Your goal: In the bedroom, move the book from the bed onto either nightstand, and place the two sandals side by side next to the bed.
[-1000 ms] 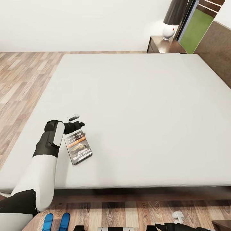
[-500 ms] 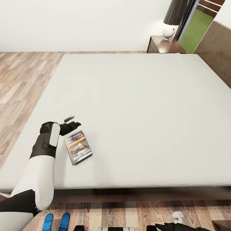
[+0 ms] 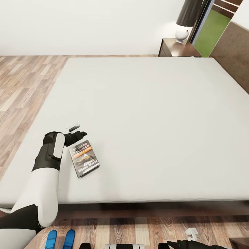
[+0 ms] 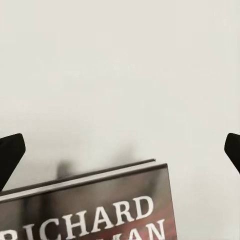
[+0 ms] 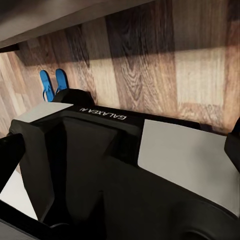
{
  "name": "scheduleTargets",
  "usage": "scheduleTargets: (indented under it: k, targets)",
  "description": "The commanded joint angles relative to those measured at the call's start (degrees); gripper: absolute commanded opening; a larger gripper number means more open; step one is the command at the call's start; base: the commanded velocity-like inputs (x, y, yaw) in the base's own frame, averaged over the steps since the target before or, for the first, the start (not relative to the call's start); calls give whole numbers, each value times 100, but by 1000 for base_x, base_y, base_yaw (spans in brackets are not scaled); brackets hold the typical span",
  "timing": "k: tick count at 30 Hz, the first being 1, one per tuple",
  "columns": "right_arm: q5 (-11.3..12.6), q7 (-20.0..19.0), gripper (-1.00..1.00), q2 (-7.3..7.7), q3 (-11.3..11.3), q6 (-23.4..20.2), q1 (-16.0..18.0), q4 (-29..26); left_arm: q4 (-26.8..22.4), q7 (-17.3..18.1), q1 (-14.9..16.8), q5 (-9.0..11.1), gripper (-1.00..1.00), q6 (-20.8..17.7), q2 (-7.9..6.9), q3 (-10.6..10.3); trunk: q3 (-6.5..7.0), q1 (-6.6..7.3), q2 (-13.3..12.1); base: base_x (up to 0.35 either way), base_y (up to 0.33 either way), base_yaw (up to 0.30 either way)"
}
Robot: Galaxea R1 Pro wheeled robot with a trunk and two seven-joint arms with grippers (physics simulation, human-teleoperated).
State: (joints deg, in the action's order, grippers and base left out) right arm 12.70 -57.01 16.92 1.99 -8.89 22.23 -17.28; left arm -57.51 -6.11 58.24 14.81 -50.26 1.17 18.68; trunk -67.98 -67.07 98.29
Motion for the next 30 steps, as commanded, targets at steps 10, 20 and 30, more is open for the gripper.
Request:
scheduleTargets:
  k: [10, 20, 30]
  targets:
    - [57, -12, 100, 4, 21, -60, 2, -4, -7, -56, 4, 64, 100, -22, 6, 13, -58, -66, 123, 0, 0, 0]
    - [57, -12, 100, 4, 21, -60, 1, -4, -6, -57, 4, 66, 100, -22, 6, 13, -129, -154, 284, 0, 0, 0]
    - [57, -12, 100, 4, 21, -60, 1, -4, -6, -48, -5, 66, 100, -19, 6, 13, -129, -154, 284, 0, 0, 0]
